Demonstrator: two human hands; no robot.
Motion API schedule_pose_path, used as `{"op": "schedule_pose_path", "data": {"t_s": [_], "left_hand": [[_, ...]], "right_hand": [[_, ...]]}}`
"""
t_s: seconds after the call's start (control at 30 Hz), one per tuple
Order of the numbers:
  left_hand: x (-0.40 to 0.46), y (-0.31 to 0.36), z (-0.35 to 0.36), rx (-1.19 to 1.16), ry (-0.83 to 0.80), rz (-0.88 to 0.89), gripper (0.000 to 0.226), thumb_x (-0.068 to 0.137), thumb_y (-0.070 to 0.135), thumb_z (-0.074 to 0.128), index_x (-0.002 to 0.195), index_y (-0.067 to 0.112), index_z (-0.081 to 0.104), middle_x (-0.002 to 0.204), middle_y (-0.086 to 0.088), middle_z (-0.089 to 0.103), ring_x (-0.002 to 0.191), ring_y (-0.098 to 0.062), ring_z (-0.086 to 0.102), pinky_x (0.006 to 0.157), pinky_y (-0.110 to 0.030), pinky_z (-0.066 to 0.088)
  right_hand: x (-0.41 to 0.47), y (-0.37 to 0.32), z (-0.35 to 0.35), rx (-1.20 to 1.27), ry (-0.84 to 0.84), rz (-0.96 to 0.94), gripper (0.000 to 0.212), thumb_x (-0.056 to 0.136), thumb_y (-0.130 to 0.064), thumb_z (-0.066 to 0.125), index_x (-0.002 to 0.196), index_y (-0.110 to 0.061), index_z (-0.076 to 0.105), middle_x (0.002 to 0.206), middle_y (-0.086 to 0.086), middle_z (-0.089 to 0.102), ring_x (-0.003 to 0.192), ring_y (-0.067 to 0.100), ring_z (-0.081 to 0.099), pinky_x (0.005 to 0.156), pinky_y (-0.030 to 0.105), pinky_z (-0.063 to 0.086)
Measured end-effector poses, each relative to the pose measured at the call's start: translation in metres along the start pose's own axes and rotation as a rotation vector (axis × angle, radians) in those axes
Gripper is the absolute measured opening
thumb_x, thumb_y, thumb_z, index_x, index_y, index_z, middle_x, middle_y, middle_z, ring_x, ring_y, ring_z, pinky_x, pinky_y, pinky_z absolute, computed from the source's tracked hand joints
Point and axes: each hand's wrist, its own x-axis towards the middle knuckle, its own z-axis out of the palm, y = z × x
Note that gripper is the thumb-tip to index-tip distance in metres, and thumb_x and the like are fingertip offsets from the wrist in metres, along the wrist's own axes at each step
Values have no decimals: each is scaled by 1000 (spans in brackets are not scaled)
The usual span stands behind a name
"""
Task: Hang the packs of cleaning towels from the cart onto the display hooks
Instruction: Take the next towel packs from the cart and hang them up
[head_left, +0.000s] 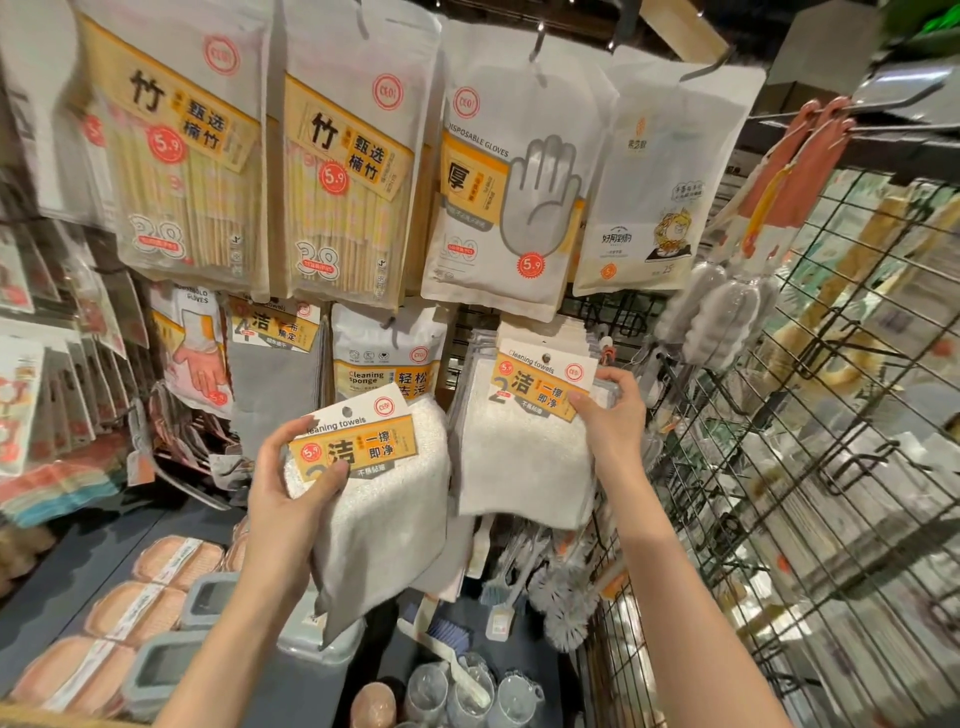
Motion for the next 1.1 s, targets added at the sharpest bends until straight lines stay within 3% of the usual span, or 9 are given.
{"op": "schedule_pose_path", "data": {"t_s": [0.17, 0.2, 0.3, 0.7, 0.87, 1.0, 1.1], "left_hand": [[2, -3, -7, 34, 3, 9, 52, 82, 3, 71, 109, 45, 59, 112, 9, 65, 105, -22, 65, 91, -43, 50], [2, -3, -9, 35, 1, 5, 52, 82, 3, 72, 109, 45, 59, 113, 8, 65, 105, -22, 65, 91, -44, 50], [4, -3, -10, 36, -11, -1, 52, 82, 3, 72, 110, 44, 59, 113, 7, 66, 103, -22, 66, 91, -45, 51], [10, 2, -8, 39, -67, -5, 52, 80, 3, 73, 112, 42, 60, 122, -6, 64, 108, -27, 64, 96, -50, 49], [7, 3, -6, 39, -79, -11, 52, 79, 3, 74, 111, 41, 61, 110, 12, 69, 99, -17, 69, 85, -38, 52], [3, 6, -2, 10, -88, -20, 51, 80, 0, 72, 109, 41, 61, 112, 1, 68, 98, -18, 69, 83, -36, 53], [-1, 11, 3, -14, -89, -24, 51, 81, -3, 70, 107, 40, 62, 113, 0, 68, 94, -13, 69, 76, -24, 54]], "right_hand": [[7, 9, 14, -46, 77, -2, 32, 80, -4, 70, 102, -18, 52, 104, -7, 53, 100, 11, 50, 63, -1, 35], [9, 10, 17, -50, 87, -10, 32, 80, -5, 71, 101, -18, 51, 106, -5, 55, 100, 13, 51, 66, 1, 36], [16, 14, 25, -113, 108, 10, 33, 79, -13, 73, 102, -20, 50, 113, 1, 59, 103, 18, 54, 76, 25, 41], [30, 16, 37, -270, 175, 17, 37, 80, -25, 73, 108, -20, 48, 125, -3, 52, 89, 7, 45, 55, 23, 28], [24, 9, 30, -267, 162, 9, 44, 80, -20, 73, 114, -15, 45, 127, 0, 52, 104, 17, 53, 73, 28, 36], [7, 6, 21, -351, 145, -84, 46, 82, -15, 71, 120, -14, 45, 130, 2, 46, 114, 19, 50, 81, 32, 42], [-9, 3, 15, -368, 114, -148, 45, 83, -14, 69, 121, -15, 46, 129, 1, 44, 119, 18, 46, 87, 27, 37]]}}
